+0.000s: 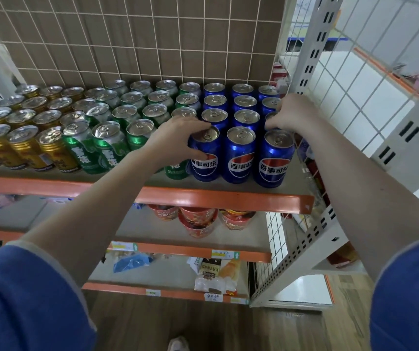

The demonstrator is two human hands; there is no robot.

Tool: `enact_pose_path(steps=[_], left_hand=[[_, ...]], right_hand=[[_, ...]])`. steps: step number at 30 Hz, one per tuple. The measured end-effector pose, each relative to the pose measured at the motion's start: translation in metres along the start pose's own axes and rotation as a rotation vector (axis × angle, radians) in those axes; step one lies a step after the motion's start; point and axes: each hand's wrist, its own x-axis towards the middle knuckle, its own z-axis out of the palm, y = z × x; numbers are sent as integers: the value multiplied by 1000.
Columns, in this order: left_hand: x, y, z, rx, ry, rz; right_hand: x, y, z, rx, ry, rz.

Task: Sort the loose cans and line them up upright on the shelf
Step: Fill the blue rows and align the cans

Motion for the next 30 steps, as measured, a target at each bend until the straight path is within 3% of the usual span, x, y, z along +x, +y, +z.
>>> enact_pose_path(steps=[5,21,26,30], left_hand=[[6,-5,2,1,13,72],[9,-10,5,-113,37,74],[14,-10,-3,-101,-99,84],[16,-11,-9,-135,-164,97]], right_hand=[[7,-2,-1,39,26,44],[10,-6,3,-18,53,81],[2,-3,3,-21,2,-26],[-19,3,-7,1,93,-64]])
